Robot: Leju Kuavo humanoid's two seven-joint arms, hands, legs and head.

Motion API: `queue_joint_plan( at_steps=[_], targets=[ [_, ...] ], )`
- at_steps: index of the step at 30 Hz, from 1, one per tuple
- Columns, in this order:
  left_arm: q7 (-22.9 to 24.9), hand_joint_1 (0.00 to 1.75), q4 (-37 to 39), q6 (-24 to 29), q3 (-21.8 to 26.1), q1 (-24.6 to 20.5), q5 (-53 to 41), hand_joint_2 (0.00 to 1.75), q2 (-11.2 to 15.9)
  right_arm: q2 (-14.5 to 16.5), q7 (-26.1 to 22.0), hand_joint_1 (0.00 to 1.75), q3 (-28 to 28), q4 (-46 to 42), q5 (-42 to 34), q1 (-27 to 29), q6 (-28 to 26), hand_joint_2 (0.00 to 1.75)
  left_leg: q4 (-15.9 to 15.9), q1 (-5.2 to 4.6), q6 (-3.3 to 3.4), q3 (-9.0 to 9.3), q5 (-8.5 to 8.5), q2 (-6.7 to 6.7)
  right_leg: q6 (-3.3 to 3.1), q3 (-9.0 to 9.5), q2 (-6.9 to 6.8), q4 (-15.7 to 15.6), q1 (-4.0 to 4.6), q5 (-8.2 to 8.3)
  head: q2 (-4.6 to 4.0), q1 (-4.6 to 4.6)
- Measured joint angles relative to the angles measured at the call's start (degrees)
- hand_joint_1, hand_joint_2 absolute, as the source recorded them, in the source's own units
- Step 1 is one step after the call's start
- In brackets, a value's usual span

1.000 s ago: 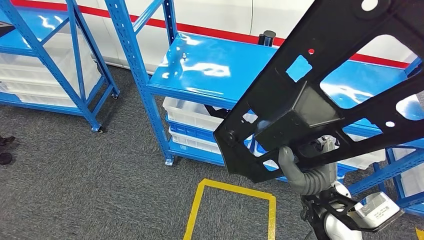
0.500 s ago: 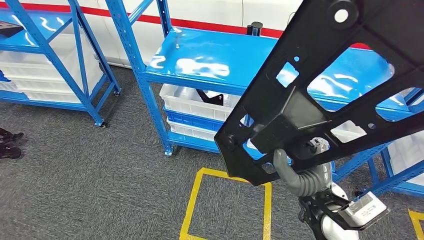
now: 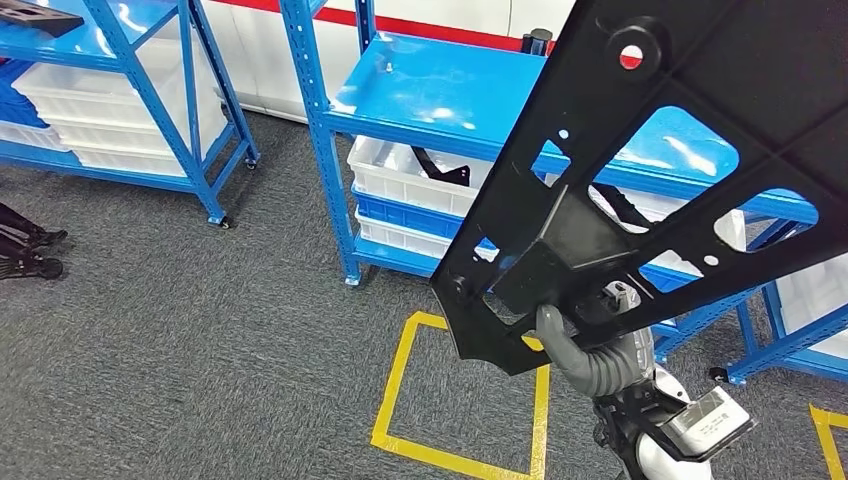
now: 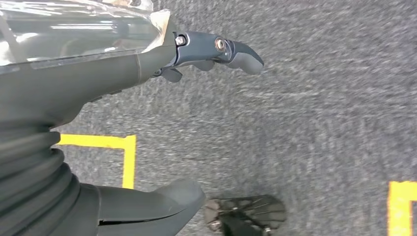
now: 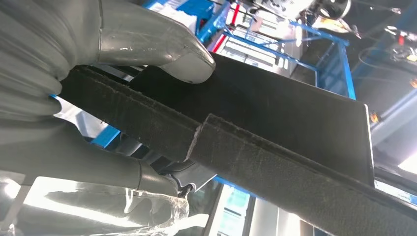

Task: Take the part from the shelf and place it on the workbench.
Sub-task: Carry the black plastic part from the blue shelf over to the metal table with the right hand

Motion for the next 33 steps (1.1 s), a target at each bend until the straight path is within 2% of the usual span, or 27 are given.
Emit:
queue_joint_plan(
  at_steps=[1, 2, 3, 4, 5, 6, 7, 8, 10, 11, 13, 15, 16, 17, 18, 20, 21, 22, 23, 25, 26, 27, 29, 30, 31, 32, 33],
  targets=[
    [-0.02, 0.0, 0.01, -0.01, 0.0, 0.03, -0.1, 1.75, 0.01, -0.19, 0.0, 1.75, 0.04, 0.14, 0.05, 0.03, -0.02, 1.75, 0.04, -0.07, -0.05, -0.75, 0.65, -0.28, 0.17, -0.27, 0.14, 2.71, 0.07, -0.52, 0.0, 0.01],
    [-0.02, 0.0, 0.01, -0.02, 0.0, 0.08, -0.17, 1.75, 0.0, -0.37, -0.01, 1.75, 0.09, 0.25, 0.11, 0.08, -0.04, 1.75, 0.09, -0.12, -0.11, -1.49, 1.32, -0.63, 0.58, 0.22, 0.29, 3.88, 0.13, 0.07, 0.0, 0.02],
    [-0.02, 0.0, 0.02, -0.03, 0.0, 0.12, -0.21, 1.75, -0.01, -0.51, -0.01, 1.75, 0.13, 0.33, 0.15, 0.12, -0.06, 1.75, 0.13, -0.14, -0.24, -2.15, 1.96, -1.03, 1.04, 1.65, 0.53, 3.1, 0.19, 1.31, 0.0, 0.01],
    [-0.01, 0.0, 0.02, -0.04, 0.0, 0.15, -0.22, 1.75, -0.03, -0.63, -0.03, 1.75, 0.16, 0.36, 0.19, 0.14, -0.08, 1.75, 0.17, -0.14, -0.4, -2.69, 2.56, -1.51, 1.31, 4.11, 1.17, 0.25, 0.24, 2.55, 0.0, 0.02],
    [-0.01, 0.0, 0.02, -0.04, 0.0, 0.13, -0.23, 1.75, -0.06, -0.74, -0.07, 1.75, 0.19, 0.37, 0.22, 0.15, -0.09, 1.75, 0.21, -0.19, -0.63, -3.2, 3.08, -1.99, 1.22, 7.25, 2.4, -3.91, 0.27, 3.11, 0.0, 0.03],
    [-0.01, 0.0, 0.02, -0.04, 0.0, 0.08, -0.24, 1.75, -0.09, -0.84, -0.13, 1.75, 0.2, 0.36, 0.25, 0.18, -0.1, 1.75, 0.25, -0.28, -0.9, -3.58, 3.59, -2.46, 1.02, 10.09, 3.6, -8.06, 0.31, 3.01, 0.0, -0.02],
    [-0.01, 0.0, 0.02, -0.04, 0.0, 0.04, -0.24, 1.75, -0.11, -0.92, -0.19, 1.75, 0.22, 0.36, 0.26, 0.21, -0.11, 1.75, 0.29, -0.36, -1.21, -3.94, 4.12, -2.97, 0.71, 12.06, 4.54, -11.41, 0.4, 2.44, 0.0, 0.02],
    [-0.01, 0.0, 0.02, -0.04, 0.0, 0.01, -0.24, 1.75, -0.12, -0.99, -0.23, 1.75, 0.25, 0.36, 0.26, 0.25, -0.13, 1.75, 0.26, -0.45, -1.57, -4.29, 4.65, -3.49, 0.43, 13.0, 4.94, -13.27, 0.53, 1.83, 0.0, 0.01],
    [-0.01, 0.0, 0.02, -0.02, 0.0, 0.13, -0.25, 1.75, -0.04, -1.08, -0.3, 1.75, 0.33, 0.38, 0.27, 0.35, -0.14, 1.75, 0.21, -0.42, -2.2, -4.92, 5.44, -4.45, -0.1, 12.87, 3.92, -14.22, 0.28, 1.63, 0.0, 0.08],
    [-0.01, 0.0, 0.02, -0.01, 0.0, 0.23, -0.25, 1.75, 0.01, -1.1, -0.31, 1.75, 0.36, 0.38, 0.27, 0.4, -0.14, 1.75, 0.63, -0.41, -2.44, -5.32, 5.05, -4.08, -0.59, 12.79, 3.29, -14.26, -0.02, 1.88, 0.0, -0.03],
    [-0.03, 0.0, 0.02, 0.02, 0.0, 0.31, -0.26, 1.75, 0.09, -1.13, -0.33, 1.75, 0.4, 0.38, 0.27, 0.47, -0.15, 1.75, 4.83, -0.27, -2.92, -7.17, 1.52, -1.86, -1.62, 12.61, 1.71, -14.43, -0.48, 2.47, 0.0, -0.29],
    [-0.35, 0.0, 0.02, 0.09, -0.01, 0.27, -0.27, 1.75, 0.07, -1.14, -0.33, 1.75, 0.44, 0.38, 0.28, 0.6, -0.15, 1.75, 12.15, -0.03, -3.53, -9.86, -2.85, 0.06, -2.14, 12.26, 0.04, -14.39, -0.2, 2.87, 0.0, -0.49],
    [-0.59, 0.0, 0.02, 0.17, -0.01, 0.27, -0.29, 1.75, 0.05, -1.14, -0.33, 1.75, 0.45, 0.38, 0.3, 0.69, -0.15, 1.75, 14.82, 0.16, -3.81, -10.57, -3.73, 0.41, -2.14, 12.1, -0.82, -14.37, -0.12, 2.99, 0.0, -0.5],
    [-0.82, 0.0, 0.02, 0.22, -0.02, 0.29, -0.31, 1.75, 0.04, -1.14, -0.33, 1.75, 0.49, 0.38, 0.34, 0.8, -0.14, 1.75, 15.68, 0.35, -4.05, -10.35, -3.56, 0.68, -2.09, 11.98, -1.63, -14.34, -0.11, 3.06, 0.0, -0.51],
    [-0.97, 0.0, 0.02, 0.26, -0.02, 0.3, -0.33, 1.75, 0.04, -1.14, -0.33, 1.75, 0.52, 0.38, 0.42, 0.91, -0.11, 1.75, 14.46, 0.56, -4.24, -9.03, -2.54, 1.03, -2.02, 11.95, -2.42, -14.31, -0.14, 3.1, 0.0, -0.52],
    [-1.0, 0.0, 0.02, 0.03, -0.04, 0.27, -0.52, 1.75, 0.09, -1.14, -0.33, 1.75, 0.61, 0.37, 0.6, 1.02, 0.0, 1.75, 7.59, 0.85, -4.43, -4.15, -0.04, 2.85, -1.75, 12.03, -3.78, -14.24, -0.06, 3.01, 0.0, -0.55],
    [-0.98, 0.0, 0.02, -0.25, -0.05, 0.23, -0.64, 1.75, 0.14, -1.14, -0.33, 1.75, 0.64, 0.38, 0.66, 1.06, 0.07, 1.75, 4.44, 0.72, -4.29, -2.09, 0.75, 3.91, -1.5, 11.95, -4.37, -14.18, 0.09, 2.92, 0.0, -0.57],
    [-0.96, 0.0, 0.02, -0.63, -0.07, 0.19, -0.76, 1.75, 0.17, -1.14, -0.33, 1.75, 0.7, 0.38, 0.73, 1.08, 0.1, 1.75, 2.33, 0.53, -4.01, -0.85, 0.94, 4.7, -1.15, 12.02, -4.96, -14.13, 0.36, 2.82, 0.0, -0.5],
    [-0.86, 0.0, 0.03, -1.35, -0.08, 0.16, -0.84, 1.75, 0.21, -1.14, -0.34, 1.75, 0.78, 0.39, 0.78, 1.1, 0.16, 1.75, 1.44, 0.24, -3.55, -0.51, 0.73, 4.94, -0.78, 12.03, -5.54, -14.1, 0.59, 2.77, 0.0, -0.48],
    [-0.44, 0.0, 0.1, -3.92, -0.09, 0.2, -0.89, 1.75, 0.4, -1.11, -0.37, 1.75, 0.94, 0.4, 0.8, 1.1, 0.35, 1.75, 0.87, 0.06, -2.36, -0.86, 0.75, 3.83, -0.03, 12.1, -6.59, -14.07, 0.81, 2.64, 0.0, -0.34],
    [-0.18, 0.0, 0.16, -5.73, -0.09, 0.26, -0.89, 1.75, 0.53, -1.08, -0.41, 1.75, 1.03, 0.4, 0.81, 1.12, 0.51, 1.75, 0.53, 0.09, -1.81, -0.94, 0.95, 3.21, 0.22, 11.82, -6.04, -13.64, 0.72, 2.26, 0.0, -0.28],
    [0.02, 0.0, 0.21, -7.64, -0.09, 0.31, -0.86, 1.75, 0.74, -1.06, -0.54, 1.75, 1.11, 0.37, 0.92, 1.25, 0.67, 1.75, 0.21, 0.19, -1.33, -0.99, 1.24, 2.66, 0.3, 11.14, -4.79, -12.32, 0.62, 1.43, 0.0, -0.17],
    [0.25, 0.0, 0.26, -11.21, -0.08, 0.38, -0.77, 1.75, 1.26, -1.05, -0.94, 1.75, 1.25, 0.26, 1.48, 2.08, 0.83, 1.75, -0.13, 0.26, -0.66, -1.16, 1.63, 1.42, -0.04, 8.15, -1.35, -6.12, 0.38, -1.38, 0.0, 0.07],
    [0.44, 0.0, 0.26, -12.75, -0.08, 0.43, -0.7, 1.75, 1.55, -1.07, -1.2, 1.75, 1.32, 0.2, 1.93, 2.8, 0.79, 1.75, -0.12, 0.24, -0.47, -1.32, 1.74, 0.67, -0.21, 6.1, -0.38, -2.04, 0.35, -2.83, 0.0, 0.12],
    [0.72, 0.0, 0.26, -13.92, -0.07, 0.54, -0.65, 1.75, 1.79, -1.07, -1.4, 1.75, 1.41, 0.18, 2.36, 3.55, 0.72, 1.75, -0.11, 0.22, -0.38, -1.43, 1.8, -0.14, -0.18, 4.4, 0.07, 1.2, 0.34, -3.74, 0.0, 0.17],
    [0.98, 0.0, 0.26, -14.75, -0.05, 0.74, -0.61, 1.75, 2.01, -1.05, -1.56, 1.75, 1.54, 0.15, 2.75, 4.19, 0.64, 1.75, -0.1, 0.2, -0.36, -1.48, 1.86, -0.92, 0.1, 3.52, 0.25, 2.62, 0.32, -3.8, 0.0, 0.2],
    [1.21, 0.0, 0.26, -15.29, -0.05, 0.94, -0.59, 1.75, 2.17, -1.03, -1.69, 1.75, 1.67, 0.08, 3.01, 4.63, 0.58, 1.75, -0.07, 0.2, -0.39, -1.48, 1.91, -1.68, 0.57, 3.74, 0.38, 1.7, 0.24, -2.93, 0.0, 0.21]
  ],
)
